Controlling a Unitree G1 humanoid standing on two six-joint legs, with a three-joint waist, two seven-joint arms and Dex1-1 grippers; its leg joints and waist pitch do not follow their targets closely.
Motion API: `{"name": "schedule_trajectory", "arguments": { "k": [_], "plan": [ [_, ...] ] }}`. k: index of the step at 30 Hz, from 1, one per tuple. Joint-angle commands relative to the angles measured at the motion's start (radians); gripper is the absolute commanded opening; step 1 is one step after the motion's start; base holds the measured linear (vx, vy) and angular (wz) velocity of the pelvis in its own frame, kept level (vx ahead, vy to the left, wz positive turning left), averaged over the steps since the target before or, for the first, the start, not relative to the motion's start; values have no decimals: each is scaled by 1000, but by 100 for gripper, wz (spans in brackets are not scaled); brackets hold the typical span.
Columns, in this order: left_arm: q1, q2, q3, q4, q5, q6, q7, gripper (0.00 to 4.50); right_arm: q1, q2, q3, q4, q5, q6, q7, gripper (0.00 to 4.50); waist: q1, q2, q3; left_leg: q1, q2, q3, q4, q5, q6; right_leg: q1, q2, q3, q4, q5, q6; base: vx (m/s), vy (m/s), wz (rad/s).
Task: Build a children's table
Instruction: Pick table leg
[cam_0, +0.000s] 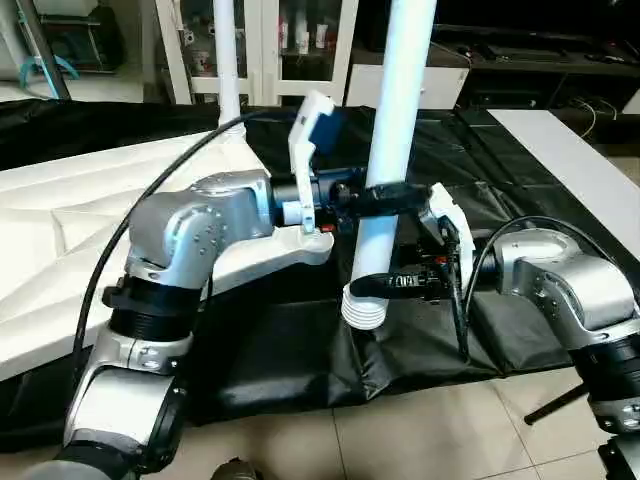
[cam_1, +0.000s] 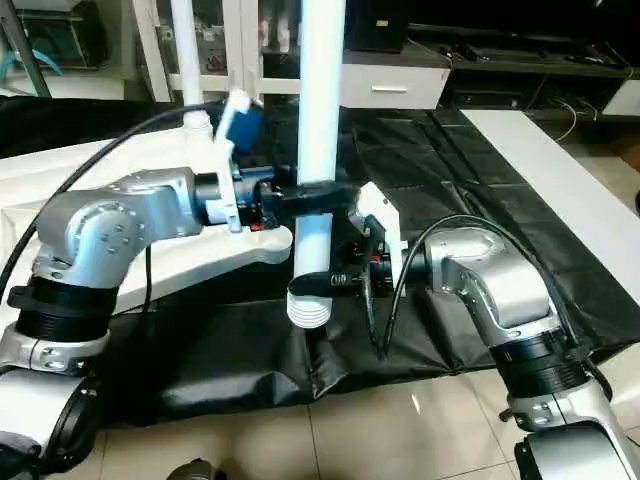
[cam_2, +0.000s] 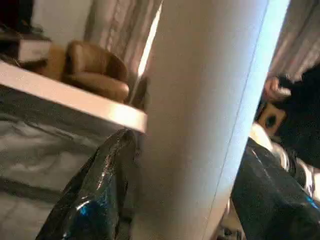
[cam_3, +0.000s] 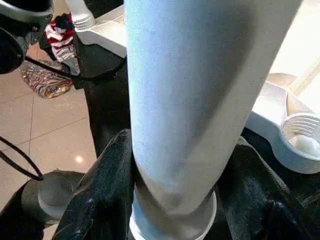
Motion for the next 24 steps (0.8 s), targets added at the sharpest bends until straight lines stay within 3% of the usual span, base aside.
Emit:
{"name": "schedule_trajectory", "arguments": {
  "k": [1, 3, 7, 8, 9, 10, 11, 12, 16, 19, 21, 22, 23, 24],
  "plan": [
    [6, 3, 39, -7, -9, -16, 20, 330, 8, -14, -35, -17, 6, -3, -13, 189, -2, 13, -80, 18, 47, -13, -68, -154, -18, 55, -58, 43, -66, -117, -236, 0, 0, 0],
    [37, 40, 87, -28, -38, -19, 3, 335, 24, -12, -75, -18, 16, 5, -55, 189, -3, 15, -80, 19, 47, -14, -70, -158, -27, 55, -57, 43, -65, -109, -233, 0, 0, 0],
    [84, 100, 78, -73, -29, -1, -17, 335, 43, 3, -122, -17, 10, -1, -131, 189, -5, 20, -80, 21, 46, -13, -73, -172, -38, 51, -52, 42, -64, -106, -228, 0, 0, 0],
    [88, 104, 76, -76, -27, -1, -19, 335, 44, 4, -124, -18, 8, -3, -137, 189, -4, 27, -80, 22, 46, -15, -73, -176, -42, 51, -53, 42, -63, -111, -228, 0, 0, 0],
    [130, 135, 70, -94, 8, -11, 0, 335, 56, 16, -158, -8, -30, -12, -237, 189, -4, 33, -80, 24, 47, -16, -74, -186, -49, 49, -53, 42, -64, -113, -229, 0, 0, 0],
    [158, 141, 75, -100, 39, -27, 35, 335, 69, 25, -179, -9, -53, -19, -299, 189, -8, 28, -77, 21, 48, -16, -78, -189, -59, 49, -53, 42, -65, -114, -224, 0, 0, 0],
    [190, 139, 85, -105, 75, -48, 83, 335, 86, 34, -202, -17, -76, -27, -362, 189, -8, 30, -77, 23, 48, -15, -78, -198, -68, 48, -54, 43, -68, -122, -215, 0, 0, 0],
    [233, 106, 100, -97, 157, -160, 172, 335, 117, 55, -223, -41, -122, -56, -455, 189, -5, 33, -77, 24, 48, -16, -79, -207, -73, 49, -54, 43, -72, -138, -201, 0, 0, 0],
    [353, 36, 113, -109, 324, -337, 403, 335, 209, 125, -263, -136, -218, -148, -649, 189, -7, 33, -81, 17, 46, -18, -80, -206, -71, 53, -55, 45, -80, -165, -141, 0, 0, 0],
    [463, -7, 103, -161, 381, -396, 508, 335, 294, 230, -319, -214, -214, -118, -788, 189, -14, 37, -82, 18, 48, -20, -85, -225, -61, 49, -53, 45, -83, -189, -122, 0, 0, 0],
    [526, -42, 101, -178, 430, -437, 591, 335, 345, 259, -302, -246, -225, -136, -820, 189, -19, 51, -79, 19, 47, -22, -87, -251, -58, 44, -49, 43, -84, -191, -127, 0, 0, 0],
    [559, -78, 109, -179, 454, -464, 651, 335, 370, 266, -274, -256, -247, -169, -838, 189, -30, 49, -77, 18, 53, -25, -91, -272, -61, 45, -42, 41, -89, -181, -123, 0, 0, 0],
    [559, -78, 109, -179, 454, -464, 651, 335, 370, 266, -274, -256, -247, -169, -838, 189, -33, 56, -76, 23, 57, -31, -92, -294, -74, 43, -32, 35, -88, -182, -122, 0, 0, 0],
    [569, -101, 104, -170, 483, -501, 695, 335, 375, 289, -282, -257, -244, -182, -869, 189, -47, 67, -75, 1, 65, -73, -117, -369, -57, 62, -22, -3, -78, -175, -125, 0, 0, 0]
  ]
}}
